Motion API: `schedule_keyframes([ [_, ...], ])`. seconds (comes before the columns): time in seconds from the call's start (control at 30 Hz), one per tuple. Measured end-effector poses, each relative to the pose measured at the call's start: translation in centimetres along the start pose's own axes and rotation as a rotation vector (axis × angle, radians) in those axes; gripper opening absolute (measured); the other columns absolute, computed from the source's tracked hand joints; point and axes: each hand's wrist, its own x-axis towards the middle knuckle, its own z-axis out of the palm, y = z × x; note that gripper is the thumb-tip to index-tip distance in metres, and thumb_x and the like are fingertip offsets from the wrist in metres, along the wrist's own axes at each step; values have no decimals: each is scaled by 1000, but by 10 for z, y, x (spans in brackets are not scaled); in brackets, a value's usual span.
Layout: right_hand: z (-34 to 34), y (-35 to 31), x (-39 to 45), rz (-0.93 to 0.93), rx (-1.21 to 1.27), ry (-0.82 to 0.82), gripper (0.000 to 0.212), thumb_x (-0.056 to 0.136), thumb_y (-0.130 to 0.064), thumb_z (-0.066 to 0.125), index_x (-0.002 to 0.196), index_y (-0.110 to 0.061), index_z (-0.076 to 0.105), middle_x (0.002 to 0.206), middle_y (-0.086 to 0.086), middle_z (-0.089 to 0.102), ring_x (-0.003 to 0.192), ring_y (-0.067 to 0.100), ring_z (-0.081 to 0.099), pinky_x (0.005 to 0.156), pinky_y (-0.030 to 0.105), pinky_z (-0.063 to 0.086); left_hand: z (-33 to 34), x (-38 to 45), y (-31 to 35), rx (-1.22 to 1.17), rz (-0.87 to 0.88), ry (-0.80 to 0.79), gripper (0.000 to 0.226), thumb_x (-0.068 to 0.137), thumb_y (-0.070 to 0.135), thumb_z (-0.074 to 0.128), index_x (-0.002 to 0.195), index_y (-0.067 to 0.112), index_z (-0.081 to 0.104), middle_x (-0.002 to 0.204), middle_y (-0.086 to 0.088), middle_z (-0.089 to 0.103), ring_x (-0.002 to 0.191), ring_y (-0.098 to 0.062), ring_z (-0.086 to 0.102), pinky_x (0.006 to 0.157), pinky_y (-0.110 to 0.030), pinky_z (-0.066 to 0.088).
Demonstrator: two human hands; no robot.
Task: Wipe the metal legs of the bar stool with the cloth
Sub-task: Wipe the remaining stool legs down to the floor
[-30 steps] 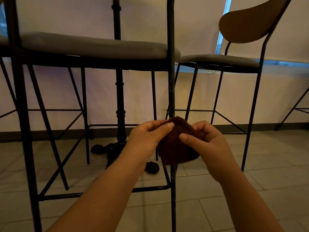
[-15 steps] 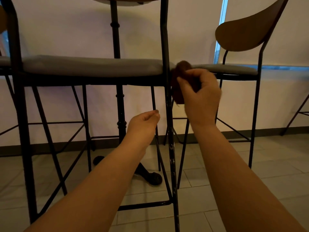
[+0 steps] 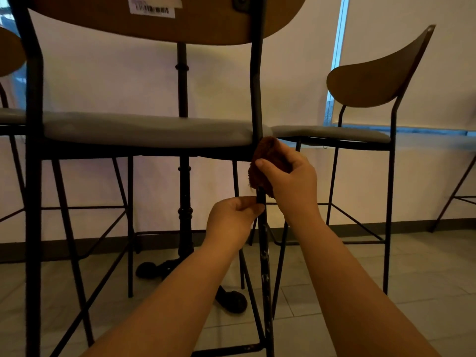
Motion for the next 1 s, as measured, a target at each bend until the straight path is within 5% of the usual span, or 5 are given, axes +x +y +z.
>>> schedule_keyframes([
  [0.13, 6, 1, 2, 45, 25, 7, 37, 84, -26, 69, 119, -28, 58, 110, -10, 59, 103, 6, 55, 91, 28, 51, 0, 4, -1, 32, -1, 15, 26, 81, 32, 70, 106, 24, 70, 88, 15, 62, 72, 6, 49, 57, -8, 32],
  [0.3, 10, 0, 6, 29, -12, 21, 28, 85, -31, 67, 111, -25, 59, 92, -21, 58, 87, -3, 57, 72, 10, 45, 0, 7, -1, 57, -13, -22, 29, 83, 32, 68, 110, 21, 68, 97, 10, 64, 84, -6, 55, 69, -17, 39],
  [0.63, 5, 4, 1, 134, 126, -15, 6, 94, -35, 54, 90, -38, 59, 85, -20, 60, 80, -2, 58, 58, 8, 48, 0, 7, -1, 78, -14, -25, 30, 84, 28, 68, 112, 19, 67, 110, 1, 67, 99, -16, 60, 82, -22, 41],
  [0.83, 6, 8, -2, 37, 67, -72, 15, 91, -33, 59, 104, -29, 64, 89, -12, 67, 84, 1, 63, 65, 9, 52, -1, 7, -1, 69, 6, -23, 24, 84, 29, 68, 106, 21, 70, 97, 5, 69, 85, -11, 60, 60, -14, 38],
  [1.0, -3, 9, 0, 134, 56, -103, 10, 94, -36, 53, 87, -38, 60, 85, -15, 64, 81, -1, 59, 56, 6, 47, -2, 8, -5, 16, -49, -49, 29, 79, 26, 73, 107, 18, 70, 92, 8, 66, 85, -9, 60, 68, -16, 41],
])
